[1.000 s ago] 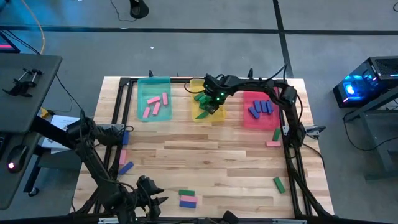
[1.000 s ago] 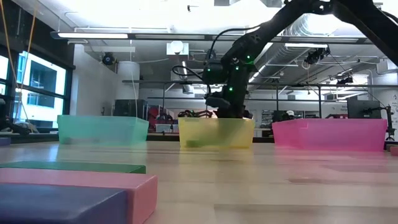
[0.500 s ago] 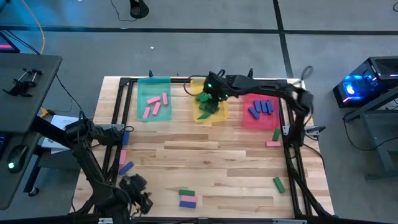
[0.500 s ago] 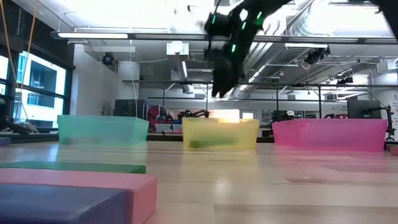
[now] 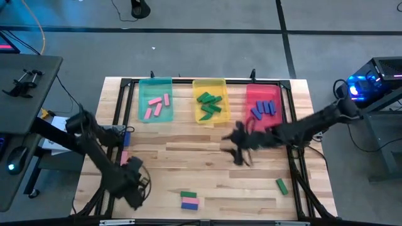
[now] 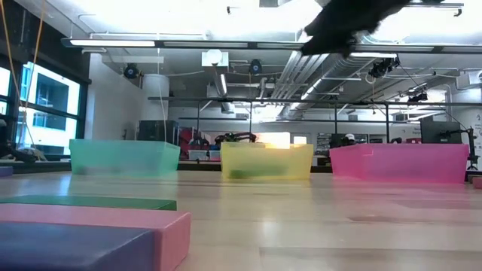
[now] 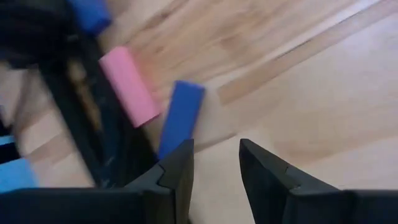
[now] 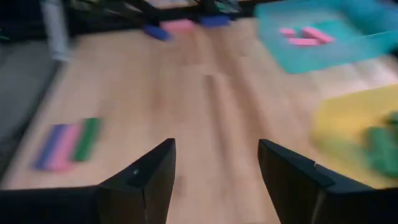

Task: Sort blocks
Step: Put the blue wooden block into the red bin

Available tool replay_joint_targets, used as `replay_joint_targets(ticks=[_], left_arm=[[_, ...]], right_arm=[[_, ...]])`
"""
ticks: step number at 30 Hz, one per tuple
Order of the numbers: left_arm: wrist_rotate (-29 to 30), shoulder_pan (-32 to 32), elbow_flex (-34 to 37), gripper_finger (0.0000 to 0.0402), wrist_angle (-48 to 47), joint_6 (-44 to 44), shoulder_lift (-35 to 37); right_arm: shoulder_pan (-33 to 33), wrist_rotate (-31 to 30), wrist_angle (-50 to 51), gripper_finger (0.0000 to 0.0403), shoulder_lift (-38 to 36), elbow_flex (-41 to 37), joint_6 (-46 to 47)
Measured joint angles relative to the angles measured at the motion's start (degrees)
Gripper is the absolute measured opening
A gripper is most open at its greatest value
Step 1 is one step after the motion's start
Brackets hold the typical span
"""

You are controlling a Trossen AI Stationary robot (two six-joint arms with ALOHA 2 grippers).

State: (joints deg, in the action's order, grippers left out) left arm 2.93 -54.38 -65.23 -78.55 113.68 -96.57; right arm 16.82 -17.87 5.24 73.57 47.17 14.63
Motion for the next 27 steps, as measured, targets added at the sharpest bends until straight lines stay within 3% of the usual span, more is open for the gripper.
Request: replay_joint_targets(ticks=[6,12,19,21,27], left_arm=[[-6.0,8.6,12.3,0.0119,6.8,-9.5,7.3],[-15.6,15.3,21.2,0.0126,11.3,-20.6,10.5],[-19.0,20.3,25.6,0.0197,18.6,-26.1,11.7],[-17.5,21.3,25.8,0.0218,19.3,-27.3,11.4],[-17.5,22.9,26.0,0.0231,19.8,-29.9,11.5]], right_arm=[[15.1,-10.5,-15.8,0.0213,-2.0,-11.2,9.7],[25.5,-21.3,-16.7,0.0213,-2.0,-13.6,16.8],[31.6,-27.0,-16.8,0.0213,-2.0,-13.6,19.7],[32.4,-27.4,-16.8,0.0213,-2.0,-13.6,20.4],[34.6,-29.4,-16.9,0.0213,-2.0,-13.6,21.6]])
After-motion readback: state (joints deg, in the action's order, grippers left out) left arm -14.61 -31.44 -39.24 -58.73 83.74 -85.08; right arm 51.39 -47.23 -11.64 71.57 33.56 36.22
